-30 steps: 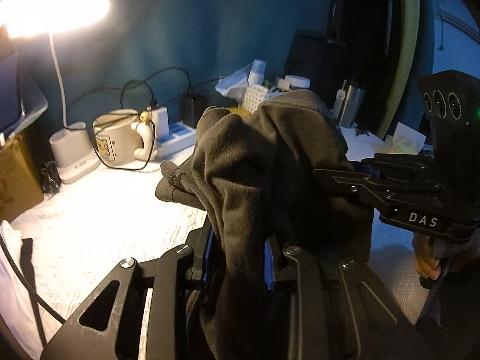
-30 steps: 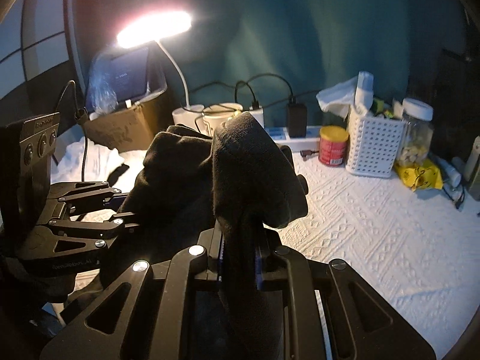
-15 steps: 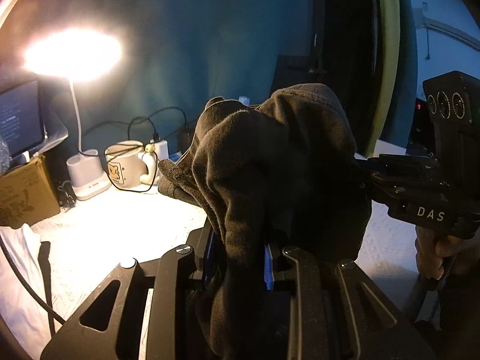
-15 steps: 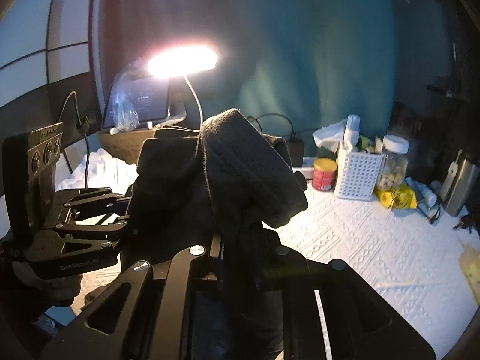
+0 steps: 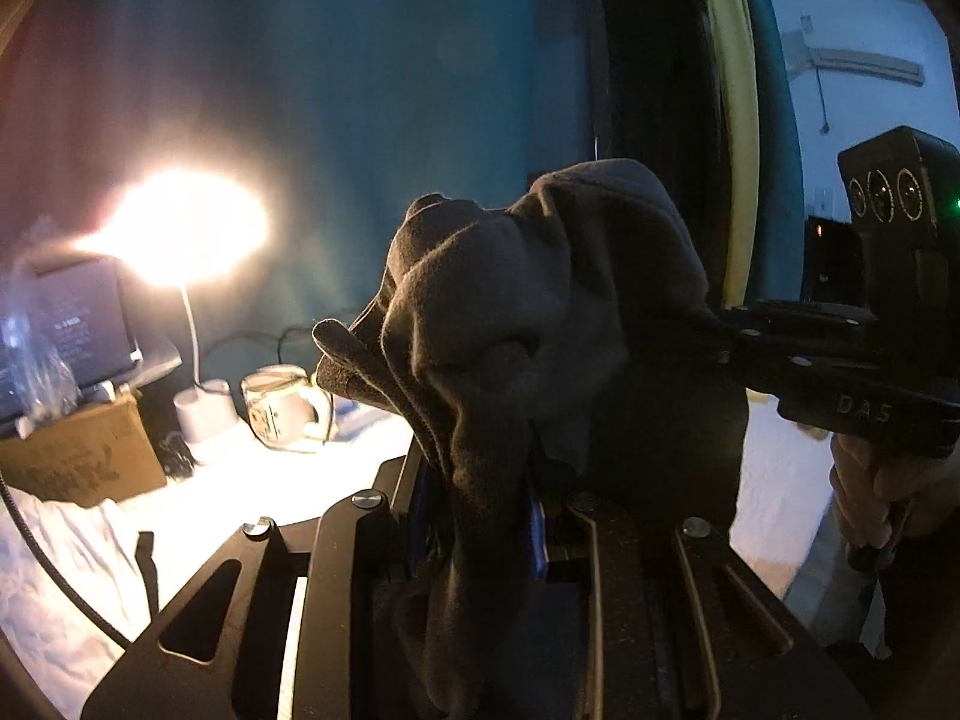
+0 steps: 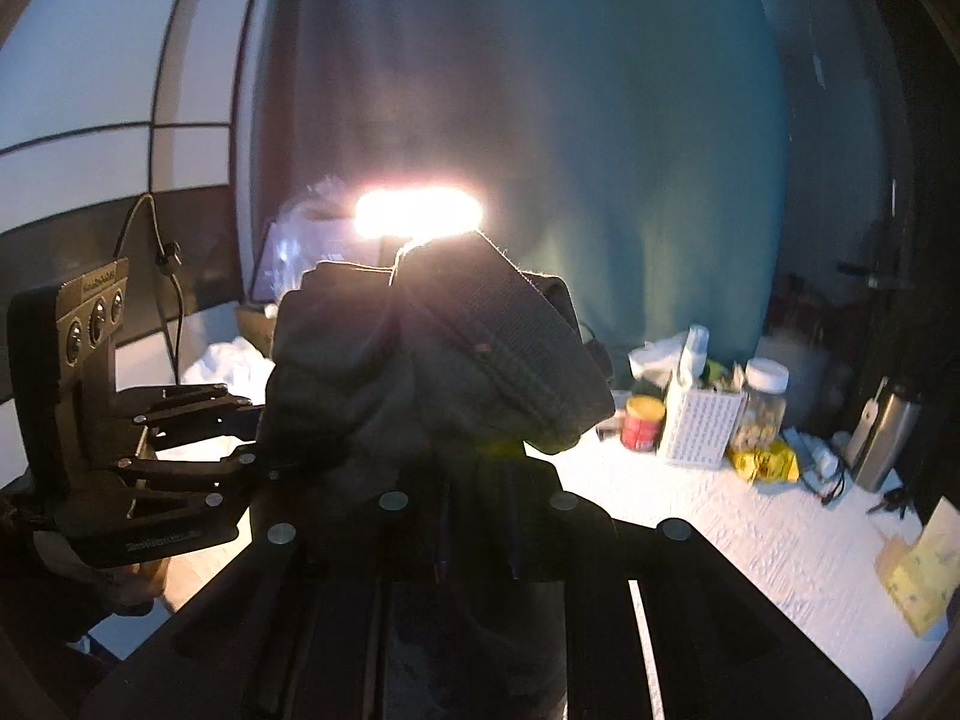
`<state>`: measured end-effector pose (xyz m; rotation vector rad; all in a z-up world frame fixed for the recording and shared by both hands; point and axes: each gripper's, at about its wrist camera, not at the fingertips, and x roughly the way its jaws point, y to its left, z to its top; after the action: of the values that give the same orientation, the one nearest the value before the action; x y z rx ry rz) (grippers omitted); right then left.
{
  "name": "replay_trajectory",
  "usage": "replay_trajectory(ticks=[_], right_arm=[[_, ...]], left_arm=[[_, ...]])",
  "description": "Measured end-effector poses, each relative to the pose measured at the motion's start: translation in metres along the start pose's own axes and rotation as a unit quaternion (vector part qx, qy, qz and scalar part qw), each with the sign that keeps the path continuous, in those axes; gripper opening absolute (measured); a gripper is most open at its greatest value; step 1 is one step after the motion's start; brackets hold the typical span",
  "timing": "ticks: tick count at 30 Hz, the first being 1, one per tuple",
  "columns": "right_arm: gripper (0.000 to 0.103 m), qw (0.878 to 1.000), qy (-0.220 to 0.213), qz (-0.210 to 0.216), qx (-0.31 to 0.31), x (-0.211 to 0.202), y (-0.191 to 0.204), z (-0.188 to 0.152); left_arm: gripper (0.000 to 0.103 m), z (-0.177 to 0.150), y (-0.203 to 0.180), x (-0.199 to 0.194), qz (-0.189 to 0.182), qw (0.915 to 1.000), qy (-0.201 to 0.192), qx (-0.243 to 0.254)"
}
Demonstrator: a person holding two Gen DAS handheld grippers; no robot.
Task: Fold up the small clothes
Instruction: 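Lift the bunched shirt high with both tools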
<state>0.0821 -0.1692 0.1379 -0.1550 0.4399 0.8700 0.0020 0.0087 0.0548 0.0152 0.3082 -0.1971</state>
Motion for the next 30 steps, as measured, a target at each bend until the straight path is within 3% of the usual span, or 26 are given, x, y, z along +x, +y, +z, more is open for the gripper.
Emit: replay_trajectory(ticks=[19,30], right_arm=[[0.016,0.993,-0.091,0.036,-0.061,-0.04,0.047,0.044],[0.016,0.986,-0.108,0.095,-0.088,-0.029,0.094,0.065]], left_arm=[[0.024,0.022,0.007,-0.076,0.058,0.9943,-0.087,0.02],[0.024,0.014,0.047,-0.114,0.105,0.9896,-0.097,0.014]])
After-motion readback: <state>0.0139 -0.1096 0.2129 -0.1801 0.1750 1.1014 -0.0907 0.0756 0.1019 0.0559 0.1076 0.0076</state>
